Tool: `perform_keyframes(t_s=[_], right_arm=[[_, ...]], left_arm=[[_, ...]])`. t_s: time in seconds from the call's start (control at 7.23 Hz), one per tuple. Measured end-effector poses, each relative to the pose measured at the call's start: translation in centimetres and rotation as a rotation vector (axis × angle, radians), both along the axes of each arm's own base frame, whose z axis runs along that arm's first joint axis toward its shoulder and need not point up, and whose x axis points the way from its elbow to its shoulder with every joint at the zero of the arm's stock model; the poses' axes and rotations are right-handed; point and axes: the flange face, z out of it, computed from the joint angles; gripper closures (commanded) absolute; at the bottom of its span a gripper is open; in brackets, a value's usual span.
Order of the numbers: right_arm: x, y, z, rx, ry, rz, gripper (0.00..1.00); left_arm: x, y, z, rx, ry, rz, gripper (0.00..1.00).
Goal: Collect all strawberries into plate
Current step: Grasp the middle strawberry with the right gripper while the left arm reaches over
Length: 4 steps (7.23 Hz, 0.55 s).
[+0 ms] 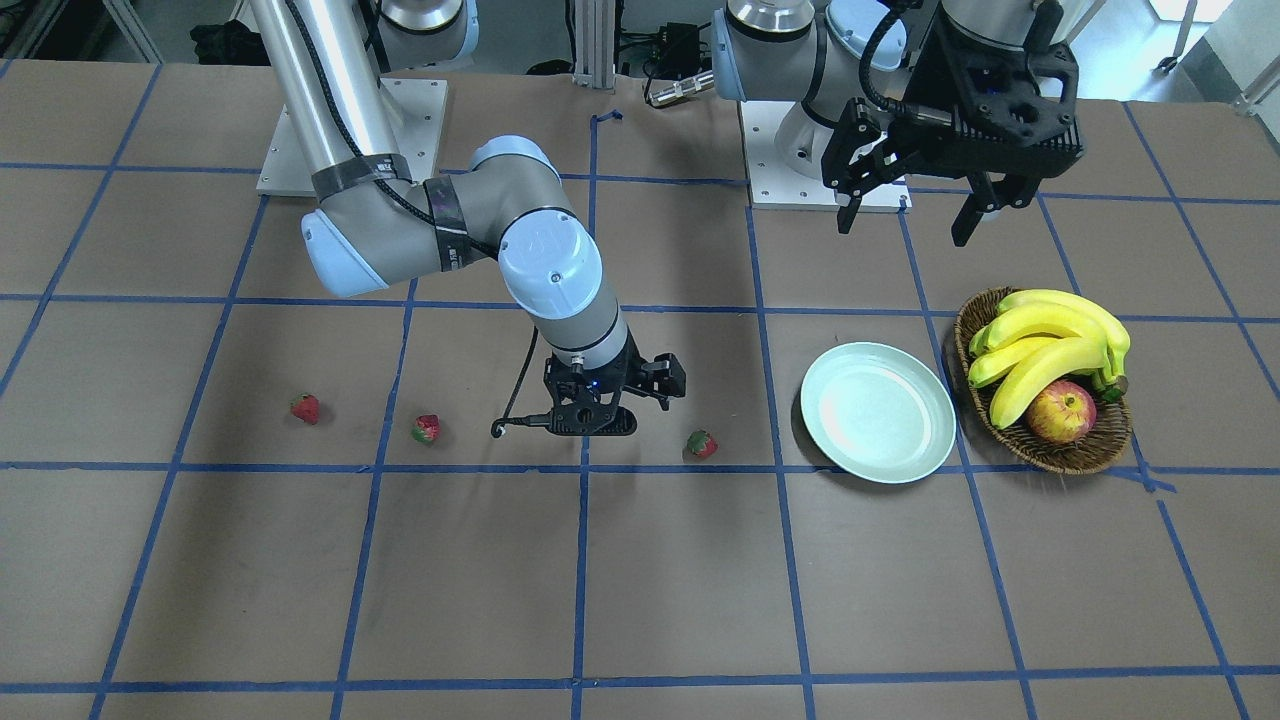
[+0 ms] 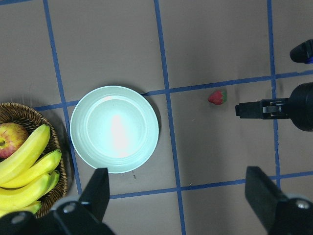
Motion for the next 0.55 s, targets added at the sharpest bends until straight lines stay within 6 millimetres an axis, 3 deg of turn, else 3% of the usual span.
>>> perform_keyframes(t_s=[0.14, 0.28, 0.55], right_arm=[[-2.7, -0.7, 0.6, -0.015, 0.1, 0.015, 0.0], [-6.7, -1.6, 0.9, -0.006, 0.198, 0.028, 0.0], [-13.4, -1.7, 0.4, 0.016, 0.27, 0.021, 0.03]], left_arm=[[0.0, 0.1, 0.1, 0.002, 0.0, -0.001, 0.0], [0.1, 0.2, 0.0, 0.008, 0.0, -0.001, 0.0], [0.0, -0.2, -0.5, 0.02, 0.011, 0.0, 0.0]])
